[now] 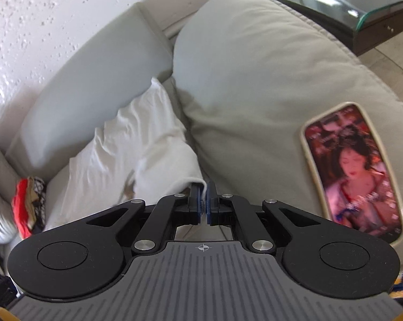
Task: Fold clothes
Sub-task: 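Lay the T-shirt flat on the sofa and open both grippers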
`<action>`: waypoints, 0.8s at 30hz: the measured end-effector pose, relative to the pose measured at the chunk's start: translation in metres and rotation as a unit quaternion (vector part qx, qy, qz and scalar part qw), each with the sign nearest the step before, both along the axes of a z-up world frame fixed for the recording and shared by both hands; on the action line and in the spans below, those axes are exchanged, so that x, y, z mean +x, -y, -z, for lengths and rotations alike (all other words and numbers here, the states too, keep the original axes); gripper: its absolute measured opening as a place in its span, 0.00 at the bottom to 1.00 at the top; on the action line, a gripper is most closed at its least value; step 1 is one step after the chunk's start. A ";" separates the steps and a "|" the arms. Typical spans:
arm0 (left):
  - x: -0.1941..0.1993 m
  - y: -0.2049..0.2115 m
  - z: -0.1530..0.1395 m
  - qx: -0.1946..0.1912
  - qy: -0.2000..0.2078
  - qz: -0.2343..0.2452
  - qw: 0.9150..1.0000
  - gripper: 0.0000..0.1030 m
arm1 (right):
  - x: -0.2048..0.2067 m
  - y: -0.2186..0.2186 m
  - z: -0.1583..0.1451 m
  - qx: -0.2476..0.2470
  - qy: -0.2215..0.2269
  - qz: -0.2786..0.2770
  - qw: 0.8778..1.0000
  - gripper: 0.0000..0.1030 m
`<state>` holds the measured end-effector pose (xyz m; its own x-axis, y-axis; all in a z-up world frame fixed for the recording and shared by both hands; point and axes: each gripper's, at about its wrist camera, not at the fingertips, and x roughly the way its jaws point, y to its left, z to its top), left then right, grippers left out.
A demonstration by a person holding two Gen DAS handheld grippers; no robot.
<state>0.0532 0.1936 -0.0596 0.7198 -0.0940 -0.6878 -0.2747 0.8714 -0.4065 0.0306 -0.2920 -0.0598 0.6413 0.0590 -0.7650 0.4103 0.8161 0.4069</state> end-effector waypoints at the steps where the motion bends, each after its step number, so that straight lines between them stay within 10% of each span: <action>1: -0.008 0.000 0.004 0.006 -0.012 0.001 1.000 0.02 | -0.007 0.000 0.002 -0.010 -0.006 -0.002 1.000 0.03; 6: -0.027 0.013 0.039 0.058 -0.081 0.007 0.995 0.04 | -0.022 -0.005 0.028 -0.037 -0.059 -0.032 0.997 0.06; 11: -0.045 0.037 0.034 0.147 -0.084 0.019 0.985 0.28 | -0.034 -0.015 0.025 -0.078 -0.077 -0.061 0.992 0.40; 19: -0.062 0.100 0.048 0.156 -0.021 0.144 0.977 0.30 | -0.045 -0.078 0.035 -0.034 -0.043 -0.181 0.982 0.32; 24: -0.050 0.142 0.111 0.184 -0.068 0.214 0.957 0.28 | -0.042 -0.130 0.070 -0.085 -0.054 -0.268 0.958 0.31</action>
